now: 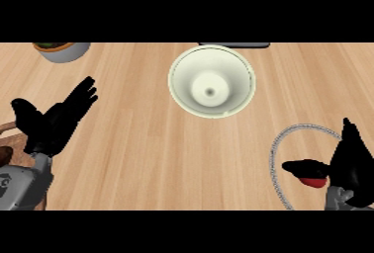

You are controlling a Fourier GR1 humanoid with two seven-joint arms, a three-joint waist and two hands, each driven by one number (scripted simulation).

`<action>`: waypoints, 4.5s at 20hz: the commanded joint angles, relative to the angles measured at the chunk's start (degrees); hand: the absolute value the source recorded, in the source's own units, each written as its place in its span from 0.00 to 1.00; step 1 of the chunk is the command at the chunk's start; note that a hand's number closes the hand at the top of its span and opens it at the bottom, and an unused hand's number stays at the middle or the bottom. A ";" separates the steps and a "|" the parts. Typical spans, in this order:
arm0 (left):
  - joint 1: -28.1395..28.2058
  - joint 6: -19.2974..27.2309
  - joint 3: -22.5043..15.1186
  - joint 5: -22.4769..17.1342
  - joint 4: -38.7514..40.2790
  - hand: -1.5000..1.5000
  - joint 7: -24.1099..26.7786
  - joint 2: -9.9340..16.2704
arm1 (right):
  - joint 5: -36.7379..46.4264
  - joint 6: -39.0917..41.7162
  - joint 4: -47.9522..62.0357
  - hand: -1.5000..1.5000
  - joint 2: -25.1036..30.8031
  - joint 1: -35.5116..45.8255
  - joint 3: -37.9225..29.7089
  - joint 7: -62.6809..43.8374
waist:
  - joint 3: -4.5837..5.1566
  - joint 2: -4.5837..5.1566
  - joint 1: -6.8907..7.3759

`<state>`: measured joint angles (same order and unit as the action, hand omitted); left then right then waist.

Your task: Pick the tomato from the placemat and place it in the bowl

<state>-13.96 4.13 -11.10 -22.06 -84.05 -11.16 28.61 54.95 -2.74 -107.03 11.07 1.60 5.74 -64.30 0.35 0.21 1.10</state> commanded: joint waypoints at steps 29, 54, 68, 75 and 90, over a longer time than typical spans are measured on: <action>3.58 -2.94 4.46 2.53 0.14 0.50 1.38 -1.31 | 4.22 25.18 8.12 0.00 -10.08 12.21 -14.36 -10.63 | -0.32 -0.32 -1.12; 3.56 -8.10 9.12 6.00 1.18 0.50 0.92 -4.27 | 3.62 15.03 26.62 0.00 -9.18 10.27 -23.85 1.20 | -0.36 -0.12 -0.86; 1.17 -11.99 14.32 7.59 -0.71 0.50 -4.60 -7.05 | 3.61 7.79 30.54 1.00 -5.78 8.06 -21.73 9.44 | -0.36 -0.20 -1.01; 4.19 -11.36 14.07 11.55 -5.45 0.50 -6.39 -8.81 | 5.47 6.19 28.76 1.00 -5.60 6.20 -18.27 9.96 | -0.36 -0.25 -0.99; -1.80 -14.00 14.30 12.03 0.58 0.50 -4.20 -11.56 | -1.31 24.27 26.96 1.00 7.31 13.33 -2.14 43.94 | -0.67 0.33 2.72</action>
<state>-14.71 -9.55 3.76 -9.79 -83.20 -15.17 17.51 56.31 14.84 -80.06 13.32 12.94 -2.58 -35.09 -0.15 0.26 2.04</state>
